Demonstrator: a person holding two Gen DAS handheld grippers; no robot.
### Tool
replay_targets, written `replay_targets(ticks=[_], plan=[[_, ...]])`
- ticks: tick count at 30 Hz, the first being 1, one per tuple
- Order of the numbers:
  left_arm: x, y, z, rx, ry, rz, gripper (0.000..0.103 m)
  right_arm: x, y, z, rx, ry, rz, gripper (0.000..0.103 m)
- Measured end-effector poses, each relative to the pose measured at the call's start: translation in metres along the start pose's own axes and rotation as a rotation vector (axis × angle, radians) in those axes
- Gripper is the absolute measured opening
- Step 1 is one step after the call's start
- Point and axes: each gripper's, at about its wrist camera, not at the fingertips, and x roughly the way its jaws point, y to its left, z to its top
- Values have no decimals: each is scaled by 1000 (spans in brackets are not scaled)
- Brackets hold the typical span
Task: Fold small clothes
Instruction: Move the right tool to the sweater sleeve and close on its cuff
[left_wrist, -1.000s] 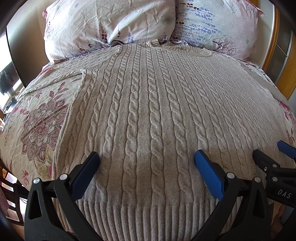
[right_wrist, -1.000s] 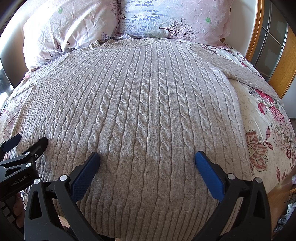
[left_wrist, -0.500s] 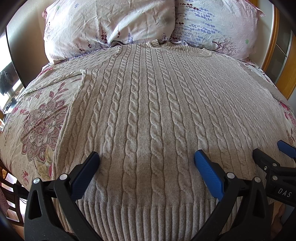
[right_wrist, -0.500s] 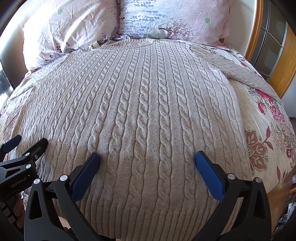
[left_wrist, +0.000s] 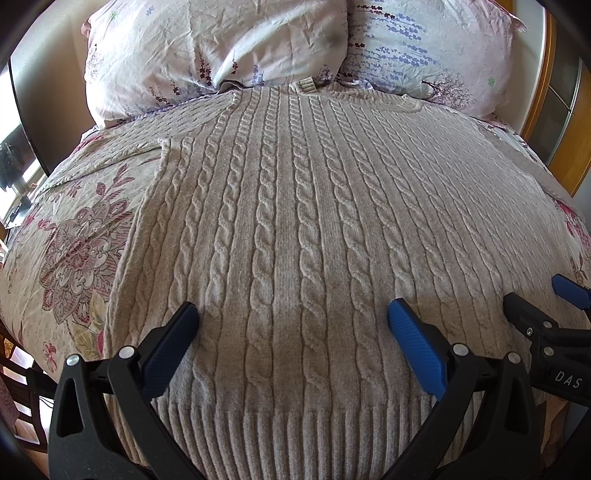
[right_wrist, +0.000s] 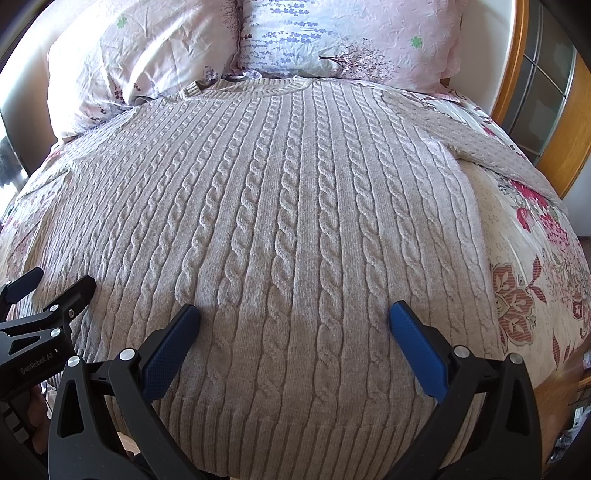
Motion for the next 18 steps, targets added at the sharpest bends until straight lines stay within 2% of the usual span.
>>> replay_targets(ticks=[3,5,10,13,18], plan=[[-1,0,4,25,12,-19,101,3,-3,7,-39,6,45,102],[1,2,7,28,25,-28,101,2,-19,13,13,4,59,102],[3,7,14,24,26,-61,101,1,-94,44,261,-32,89,102],[1,16,23,-18,4,-117,101,-2,-162,63,430,-84,73,99],[-10,29,40,-106,-104,-208,101,-4,-312,74,841,-158,38,79]])
